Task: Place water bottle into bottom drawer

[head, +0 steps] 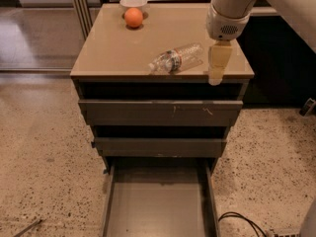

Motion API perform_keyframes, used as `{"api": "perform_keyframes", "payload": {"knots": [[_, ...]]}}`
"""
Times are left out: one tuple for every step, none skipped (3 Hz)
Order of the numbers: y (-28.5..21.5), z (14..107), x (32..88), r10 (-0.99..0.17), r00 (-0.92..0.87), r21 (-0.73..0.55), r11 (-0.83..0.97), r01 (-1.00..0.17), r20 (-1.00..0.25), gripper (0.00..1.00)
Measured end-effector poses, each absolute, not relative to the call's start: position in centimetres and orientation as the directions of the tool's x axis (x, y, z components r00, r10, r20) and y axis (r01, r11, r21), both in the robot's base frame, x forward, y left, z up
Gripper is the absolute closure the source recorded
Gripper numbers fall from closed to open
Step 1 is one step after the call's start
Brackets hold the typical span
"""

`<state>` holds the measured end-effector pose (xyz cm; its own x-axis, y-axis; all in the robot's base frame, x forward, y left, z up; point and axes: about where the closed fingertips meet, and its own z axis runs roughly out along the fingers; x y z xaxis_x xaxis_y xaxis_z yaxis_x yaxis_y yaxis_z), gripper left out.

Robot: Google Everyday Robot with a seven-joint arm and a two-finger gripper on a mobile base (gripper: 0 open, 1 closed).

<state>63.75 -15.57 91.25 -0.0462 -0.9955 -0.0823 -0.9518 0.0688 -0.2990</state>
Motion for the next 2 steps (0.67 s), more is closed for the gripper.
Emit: {"api": "perform_keyframes", "payload": {"knots": [[-15.56,91.25,63.76,-0.996,-0.046,-0.299,0.069,-0.952,-0.082,0.0],[-15.2,91.12,64.05,-0.996,-0.035,-0.304,0.058,-0.951,-0.079,0.0]]}}
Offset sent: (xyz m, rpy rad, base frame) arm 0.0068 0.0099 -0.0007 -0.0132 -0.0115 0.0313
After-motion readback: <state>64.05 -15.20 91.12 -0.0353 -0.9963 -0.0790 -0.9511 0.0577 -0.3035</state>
